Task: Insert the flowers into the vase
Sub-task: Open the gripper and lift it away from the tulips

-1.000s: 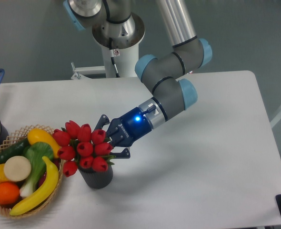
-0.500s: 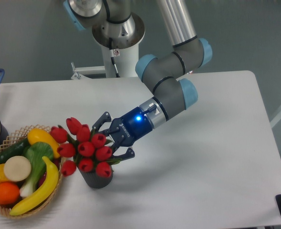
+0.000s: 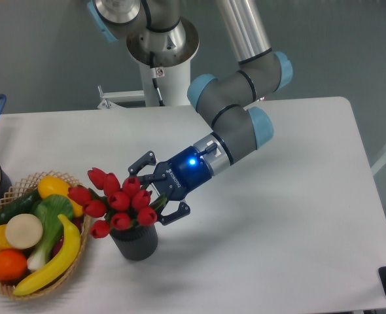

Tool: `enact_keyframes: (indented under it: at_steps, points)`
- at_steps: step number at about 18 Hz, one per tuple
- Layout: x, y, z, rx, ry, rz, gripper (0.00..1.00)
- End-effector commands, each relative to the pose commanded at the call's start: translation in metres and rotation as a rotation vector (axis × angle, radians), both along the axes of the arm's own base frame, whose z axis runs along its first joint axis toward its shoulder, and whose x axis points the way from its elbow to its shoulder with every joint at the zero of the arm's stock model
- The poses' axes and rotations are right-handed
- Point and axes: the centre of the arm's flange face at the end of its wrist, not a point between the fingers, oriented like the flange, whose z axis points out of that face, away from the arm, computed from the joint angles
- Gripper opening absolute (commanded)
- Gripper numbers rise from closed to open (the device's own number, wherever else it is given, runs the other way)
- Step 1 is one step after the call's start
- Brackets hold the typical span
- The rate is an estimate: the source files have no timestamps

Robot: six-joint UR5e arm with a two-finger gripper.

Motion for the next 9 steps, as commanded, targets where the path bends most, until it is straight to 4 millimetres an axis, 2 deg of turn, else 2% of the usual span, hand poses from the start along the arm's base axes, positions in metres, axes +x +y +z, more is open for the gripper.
enact_keyframes:
  at_steps: [1,3,4,6,9]
  points:
    - [-0.002,-0.002,0.001,0.001,0.001,0.005,0.99]
    - [-0.005,-0.005,0.002,-0.001,0.01,0.012,1.0]
    - [-0.007,-0.009,0.012,-0.003,0.032,0.021,1.0]
    - [-0.007,-0.021,0.016,-0.087,0.118,0.046,1.0]
    - [-0.005,-0.025,0.026,-0.118,0.165,0.055,1.0]
